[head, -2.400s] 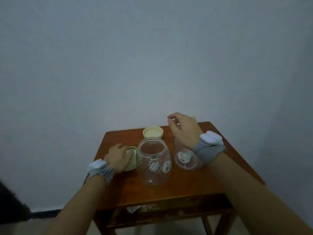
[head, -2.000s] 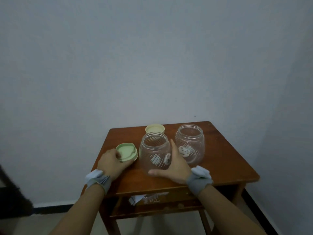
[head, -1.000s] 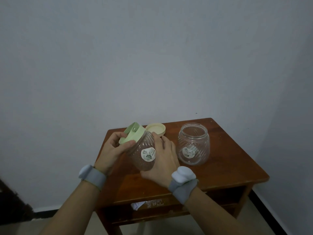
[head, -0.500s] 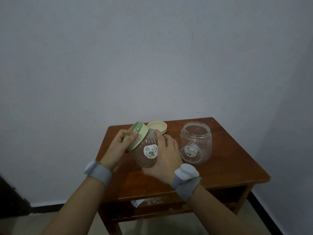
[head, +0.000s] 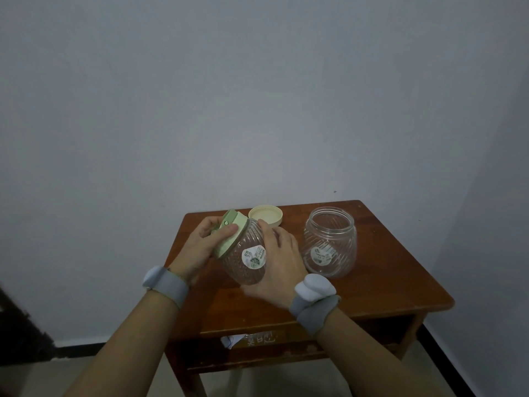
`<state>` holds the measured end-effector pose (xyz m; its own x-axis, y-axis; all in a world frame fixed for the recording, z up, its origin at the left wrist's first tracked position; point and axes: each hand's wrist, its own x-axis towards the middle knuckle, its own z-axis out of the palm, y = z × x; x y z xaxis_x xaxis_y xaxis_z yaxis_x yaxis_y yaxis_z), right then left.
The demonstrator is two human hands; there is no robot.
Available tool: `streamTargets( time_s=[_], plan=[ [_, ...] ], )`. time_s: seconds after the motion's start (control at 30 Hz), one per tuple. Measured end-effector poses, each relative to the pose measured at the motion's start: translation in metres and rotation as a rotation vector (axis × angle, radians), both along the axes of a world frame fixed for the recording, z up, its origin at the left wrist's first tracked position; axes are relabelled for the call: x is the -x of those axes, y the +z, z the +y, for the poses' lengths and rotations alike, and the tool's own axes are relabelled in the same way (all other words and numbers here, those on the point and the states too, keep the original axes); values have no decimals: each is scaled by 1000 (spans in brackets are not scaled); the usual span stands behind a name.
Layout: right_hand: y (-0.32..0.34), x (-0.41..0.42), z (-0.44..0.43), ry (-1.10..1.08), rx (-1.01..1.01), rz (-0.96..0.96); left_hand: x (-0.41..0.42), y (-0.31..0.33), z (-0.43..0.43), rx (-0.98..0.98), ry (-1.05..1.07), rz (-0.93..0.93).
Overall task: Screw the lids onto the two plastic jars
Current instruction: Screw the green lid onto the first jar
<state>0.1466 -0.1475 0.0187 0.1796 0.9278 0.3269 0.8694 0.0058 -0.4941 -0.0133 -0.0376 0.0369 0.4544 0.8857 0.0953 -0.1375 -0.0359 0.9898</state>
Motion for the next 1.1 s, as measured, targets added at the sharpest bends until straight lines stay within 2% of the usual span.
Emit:
streamTargets(
  time_s=[0.3, 0.47, 0.63, 0.73, 0.83, 0.9, 1.03, 1.1],
  plan=[
    [-1, -3, 1, 29, -15, -4, 6, -7, -5, -158, 44, 5],
    [-4, -3, 2, 35, -31, -19, 13, -12, -1, -118, -8, -17],
    [-3, -2, 4, 45, -36, -22, 25, -10, 4, -158, -39, 24],
    [-2, -5, 4, 51, -27, -13, 14, 2, -9, -69, -35, 58],
    [-1, -4, 4, 54, -19, -39, -6, 15, -15, 69, 165, 244],
    [-1, -2, 6, 52, -8, -51, -11, 20, -15, 110, 241, 302],
    [1, -9, 5, 71, 22, -30, 0, 19, -5, -69, 114, 280],
    [2, -16, 4, 91, 35, -12, 10, 18, -3, -166, -20, 254]
  ],
)
